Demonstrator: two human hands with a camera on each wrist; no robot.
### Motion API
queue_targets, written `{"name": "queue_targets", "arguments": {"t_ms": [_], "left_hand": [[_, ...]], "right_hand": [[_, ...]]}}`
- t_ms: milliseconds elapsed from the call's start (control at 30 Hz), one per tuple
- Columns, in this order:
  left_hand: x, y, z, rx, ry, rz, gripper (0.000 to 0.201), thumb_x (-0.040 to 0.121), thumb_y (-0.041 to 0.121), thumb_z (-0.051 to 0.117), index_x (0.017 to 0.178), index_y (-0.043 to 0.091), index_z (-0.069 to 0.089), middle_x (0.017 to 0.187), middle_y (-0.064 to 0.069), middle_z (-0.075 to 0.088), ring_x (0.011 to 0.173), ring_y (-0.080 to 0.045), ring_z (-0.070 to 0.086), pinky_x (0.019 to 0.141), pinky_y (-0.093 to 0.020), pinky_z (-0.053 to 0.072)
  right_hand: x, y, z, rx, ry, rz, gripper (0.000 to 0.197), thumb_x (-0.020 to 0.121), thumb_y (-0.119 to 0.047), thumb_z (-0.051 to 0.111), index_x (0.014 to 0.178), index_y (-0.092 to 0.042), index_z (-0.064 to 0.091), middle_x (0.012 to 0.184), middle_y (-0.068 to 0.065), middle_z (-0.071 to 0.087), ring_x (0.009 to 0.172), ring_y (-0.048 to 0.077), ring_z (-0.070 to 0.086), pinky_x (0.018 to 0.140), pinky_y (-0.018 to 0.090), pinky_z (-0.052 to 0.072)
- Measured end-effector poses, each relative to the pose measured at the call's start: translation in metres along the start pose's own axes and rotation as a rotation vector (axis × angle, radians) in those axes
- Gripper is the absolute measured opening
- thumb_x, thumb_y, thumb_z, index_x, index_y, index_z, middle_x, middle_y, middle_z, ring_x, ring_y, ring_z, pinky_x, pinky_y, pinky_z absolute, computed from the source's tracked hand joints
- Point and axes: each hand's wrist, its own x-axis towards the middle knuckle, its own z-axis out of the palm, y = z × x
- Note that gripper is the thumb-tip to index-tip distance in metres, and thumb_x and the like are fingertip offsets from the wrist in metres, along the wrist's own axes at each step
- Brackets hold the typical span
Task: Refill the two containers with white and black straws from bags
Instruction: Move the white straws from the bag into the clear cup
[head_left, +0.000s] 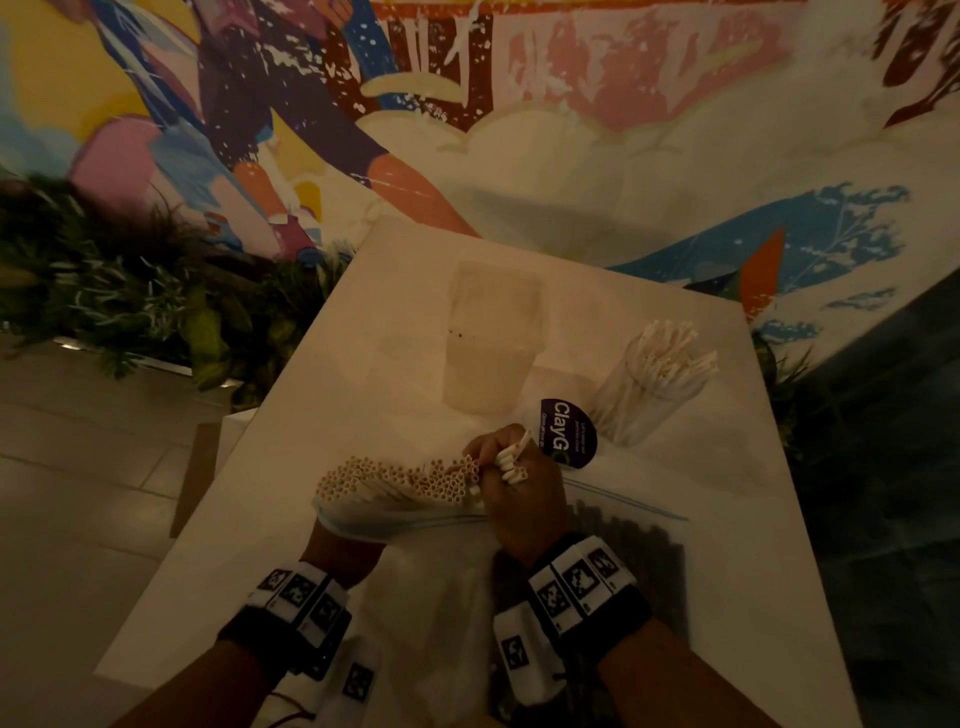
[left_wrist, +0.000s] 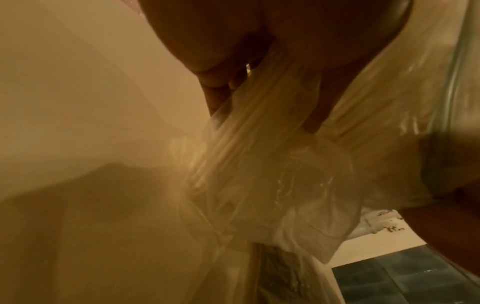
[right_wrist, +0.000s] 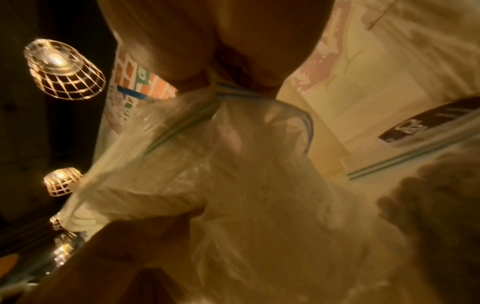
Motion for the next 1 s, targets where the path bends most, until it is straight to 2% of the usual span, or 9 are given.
{"name": "queue_targets", "arguments": {"t_ms": [133, 267, 367, 467, 567, 700, 800, 900, 1000], "left_hand": [[-0.003, 0.004, -0.002, -0.082, 0.011, 0.055, 0.02, 0.088, -0.008, 0.051, 0.094, 0.01, 0.056, 0.083, 0.006, 0.053, 0.075, -0.01, 0.047, 0.062, -0.002, 0.041], [-0.015, 0.015, -0.005, -0.077, -0.065, 0.061, 0.046, 0.092, -0.011, 0.037, 0.064, 0.014, 0.063, 0.077, -0.001, 0.051, 0.074, -0.025, 0.046, 0.063, -0.011, 0.049], [-0.02, 0.017, -0.004, -0.087, -0.037, 0.078, 0.024, 0.088, -0.008, 0.05, 0.086, 0.013, 0.064, 0.09, -0.002, 0.055, 0.09, -0.022, 0.047, 0.09, -0.034, 0.046], [-0.027, 0.022, -0.006, -0.08, -0.045, 0.144, 0.018, 0.085, 0.005, 0.059, 0.082, 0.023, 0.059, 0.082, 0.003, 0.056, 0.093, -0.031, 0.052, 0.09, -0.048, 0.045], [-0.024, 0.021, -0.005, -0.138, 0.003, 0.146, 0.023, 0.086, 0.0, 0.057, 0.075, 0.02, 0.059, 0.078, -0.004, 0.057, 0.08, -0.034, 0.052, 0.079, -0.039, 0.05], [-0.023, 0.022, -0.006, -0.153, -0.032, 0.121, 0.014, 0.089, -0.008, 0.05, 0.088, -0.001, 0.062, 0.066, -0.002, 0.06, 0.07, -0.025, 0.051, 0.066, -0.021, 0.052], [-0.023, 0.024, -0.007, -0.145, -0.069, 0.147, 0.04, 0.074, 0.017, 0.057, 0.102, -0.012, 0.059, 0.08, -0.011, 0.061, 0.081, -0.028, 0.056, 0.081, -0.03, 0.051], [-0.028, 0.028, -0.007, -0.242, -0.036, 0.224, 0.016, 0.076, 0.005, 0.065, 0.092, 0.002, 0.061, 0.083, -0.008, 0.061, 0.073, 0.004, 0.062, 0.067, -0.009, 0.049], [-0.027, 0.02, -0.007, -0.294, -0.039, 0.264, 0.03, 0.064, 0.026, 0.067, 0.088, 0.01, 0.06, 0.088, -0.007, 0.067, 0.082, -0.005, 0.062, 0.081, -0.026, 0.049]], "right_hand": [[-0.002, 0.023, -0.002, -0.09, -0.109, 0.145, 0.038, 0.08, -0.003, 0.057, 0.066, -0.037, 0.047, 0.075, -0.007, 0.061, 0.074, 0.021, 0.061, 0.071, 0.047, 0.053], [-0.001, 0.01, -0.004, -0.064, -0.126, 0.225, 0.026, 0.075, -0.019, 0.062, 0.063, -0.037, 0.049, 0.07, -0.007, 0.057, 0.075, 0.018, 0.062, 0.075, 0.041, 0.052], [0.003, 0.006, -0.003, 0.09, -0.096, 0.273, 0.024, 0.064, -0.034, 0.069, 0.053, -0.034, 0.048, 0.057, -0.008, 0.05, 0.064, 0.026, 0.055, 0.074, 0.047, 0.051], [0.01, -0.006, -0.01, 0.203, 0.027, 0.218, 0.046, 0.078, -0.011, 0.075, 0.053, -0.023, 0.038, 0.05, -0.004, 0.041, 0.051, 0.009, 0.046, 0.067, 0.029, 0.053], [0.012, -0.021, -0.017, 0.266, 0.172, 0.167, 0.04, 0.079, -0.018, 0.076, 0.057, -0.005, 0.045, 0.051, 0.008, 0.057, 0.053, 0.02, 0.056, 0.064, 0.04, 0.052], [0.02, -0.039, -0.024, 0.454, 0.328, 0.185, 0.043, 0.076, -0.021, 0.074, 0.051, -0.012, 0.041, 0.038, 0.003, 0.047, 0.038, 0.019, 0.05, 0.057, 0.038, 0.054], [0.027, -0.057, -0.033, 0.563, 0.473, 0.215, 0.042, 0.082, -0.017, 0.069, 0.054, -0.017, 0.037, 0.039, 0.0, 0.034, 0.032, 0.013, 0.04, 0.046, 0.03, 0.045], [0.036, -0.08, -0.052, 0.683, 0.563, 0.175, 0.035, 0.089, -0.03, 0.062, 0.062, -0.018, 0.042, 0.04, -0.005, 0.031, 0.034, 0.011, 0.029, 0.041, 0.024, 0.035], [0.053, -0.103, -0.083, 0.758, 0.61, 0.044, 0.045, 0.09, -0.045, 0.056, 0.056, -0.02, 0.04, 0.04, -0.007, 0.029, 0.035, 0.012, 0.026, 0.043, 0.023, 0.033]]}}
